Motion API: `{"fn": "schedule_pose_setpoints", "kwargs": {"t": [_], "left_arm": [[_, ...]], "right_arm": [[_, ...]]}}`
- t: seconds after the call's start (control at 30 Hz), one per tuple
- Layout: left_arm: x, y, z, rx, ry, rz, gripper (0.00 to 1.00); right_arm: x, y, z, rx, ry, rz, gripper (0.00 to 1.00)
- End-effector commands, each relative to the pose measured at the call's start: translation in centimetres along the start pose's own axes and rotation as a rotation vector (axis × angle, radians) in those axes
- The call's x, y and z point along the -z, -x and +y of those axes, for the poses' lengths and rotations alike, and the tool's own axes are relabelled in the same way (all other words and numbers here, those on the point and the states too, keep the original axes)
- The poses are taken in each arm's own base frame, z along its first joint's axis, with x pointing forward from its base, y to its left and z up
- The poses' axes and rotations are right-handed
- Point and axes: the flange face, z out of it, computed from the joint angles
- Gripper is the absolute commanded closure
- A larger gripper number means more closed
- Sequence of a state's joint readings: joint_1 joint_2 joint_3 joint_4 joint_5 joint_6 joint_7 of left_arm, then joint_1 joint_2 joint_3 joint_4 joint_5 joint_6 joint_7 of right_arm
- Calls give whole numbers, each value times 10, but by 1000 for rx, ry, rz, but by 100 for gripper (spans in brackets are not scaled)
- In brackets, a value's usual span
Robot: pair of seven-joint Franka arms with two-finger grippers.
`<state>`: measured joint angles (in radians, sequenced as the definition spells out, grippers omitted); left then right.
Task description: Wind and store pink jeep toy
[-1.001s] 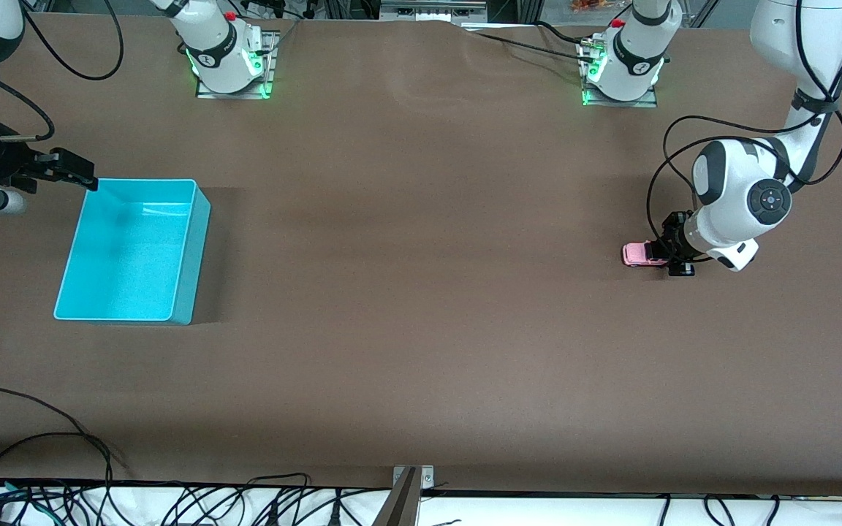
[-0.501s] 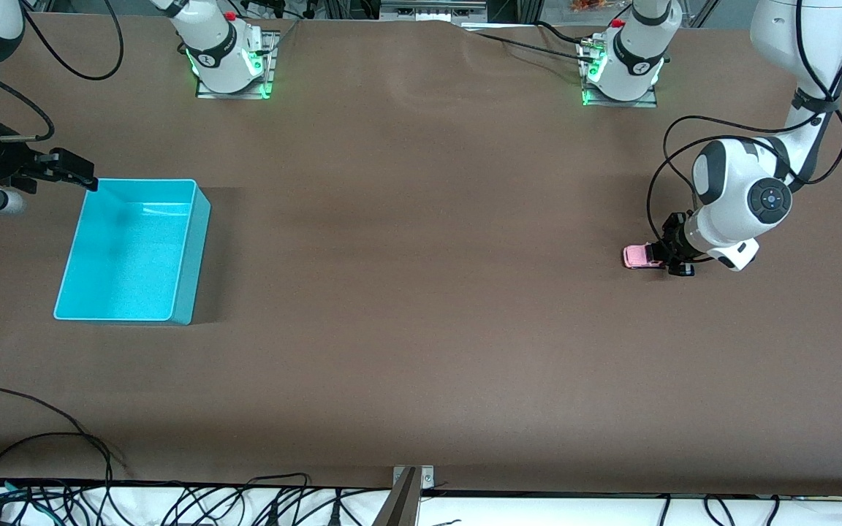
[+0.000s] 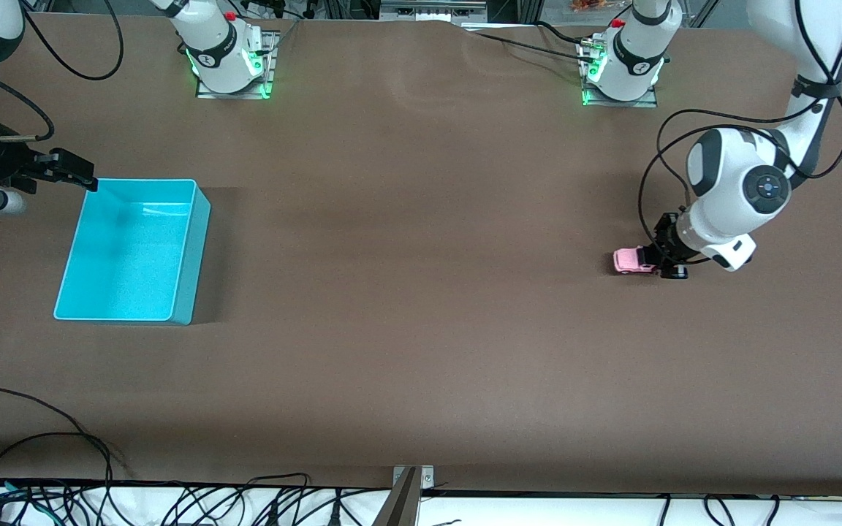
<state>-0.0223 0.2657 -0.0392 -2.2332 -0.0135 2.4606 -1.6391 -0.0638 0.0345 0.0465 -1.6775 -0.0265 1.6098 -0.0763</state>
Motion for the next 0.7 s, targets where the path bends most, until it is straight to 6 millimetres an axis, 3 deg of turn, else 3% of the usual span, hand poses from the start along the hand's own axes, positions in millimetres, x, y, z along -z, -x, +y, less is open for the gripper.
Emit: {"fn": "schedule_pose_setpoints", "kwargs": {"t": [0.0, 0.27, 0.57, 0.67], "left_arm": [[4, 38, -8, -3, -5, 17, 75], [-7, 101, -22, 5, -4, 20, 75], [-37, 145, -34, 24, 6, 17, 75], [-47, 151, -36, 29, 6, 16, 75]], "right_arm": [[6, -1, 1, 5, 5, 11, 0], [5, -1, 0, 7, 3, 10, 0], [5, -1, 0, 7, 5, 10, 0], [5, -1, 2, 4, 4, 7, 0]]}}
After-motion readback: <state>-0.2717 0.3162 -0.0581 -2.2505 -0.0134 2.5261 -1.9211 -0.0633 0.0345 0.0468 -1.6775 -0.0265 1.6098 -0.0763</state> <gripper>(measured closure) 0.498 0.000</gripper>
